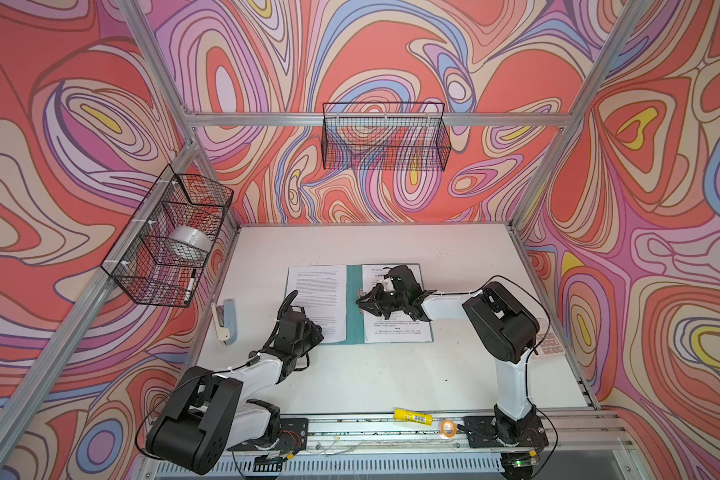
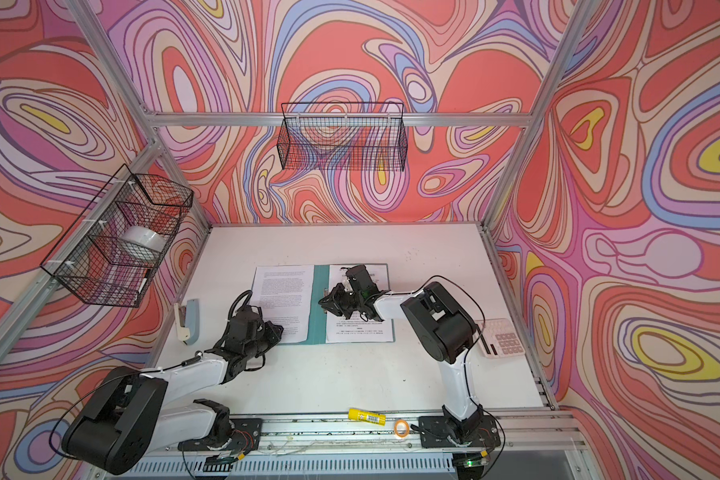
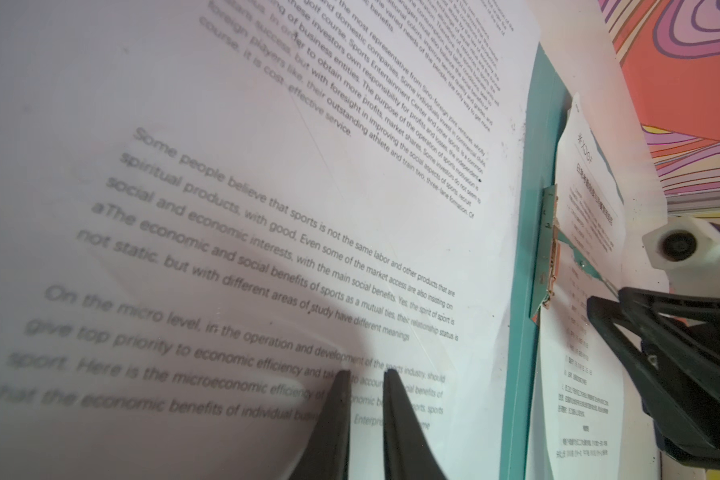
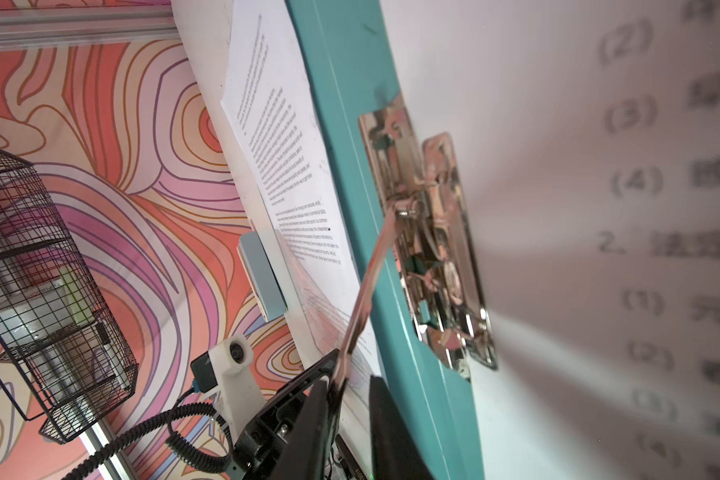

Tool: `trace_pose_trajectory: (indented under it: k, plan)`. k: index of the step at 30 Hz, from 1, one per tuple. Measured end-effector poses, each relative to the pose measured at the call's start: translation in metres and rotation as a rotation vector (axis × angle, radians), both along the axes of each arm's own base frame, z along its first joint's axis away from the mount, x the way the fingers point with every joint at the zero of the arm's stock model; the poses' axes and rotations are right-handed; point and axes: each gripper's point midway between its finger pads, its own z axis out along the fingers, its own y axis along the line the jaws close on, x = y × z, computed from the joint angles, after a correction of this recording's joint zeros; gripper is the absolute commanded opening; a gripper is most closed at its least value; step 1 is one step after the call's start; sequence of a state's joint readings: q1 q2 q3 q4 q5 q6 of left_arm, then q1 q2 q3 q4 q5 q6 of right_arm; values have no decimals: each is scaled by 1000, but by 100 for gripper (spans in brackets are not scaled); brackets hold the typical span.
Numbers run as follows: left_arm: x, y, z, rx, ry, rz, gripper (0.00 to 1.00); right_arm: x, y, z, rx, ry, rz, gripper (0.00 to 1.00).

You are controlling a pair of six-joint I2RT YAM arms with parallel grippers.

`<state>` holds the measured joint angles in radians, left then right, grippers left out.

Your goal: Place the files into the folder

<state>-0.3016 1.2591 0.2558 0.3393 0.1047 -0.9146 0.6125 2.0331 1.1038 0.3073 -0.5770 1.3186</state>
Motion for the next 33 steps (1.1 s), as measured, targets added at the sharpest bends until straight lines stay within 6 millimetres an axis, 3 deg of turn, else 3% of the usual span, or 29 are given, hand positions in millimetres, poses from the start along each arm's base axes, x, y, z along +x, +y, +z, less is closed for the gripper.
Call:
trace_pose_trajectory:
  k: [33]
  plan:
    - [1, -1, 0, 3, 0, -6, 17, 5, -2, 8, 13, -21, -10, 17]
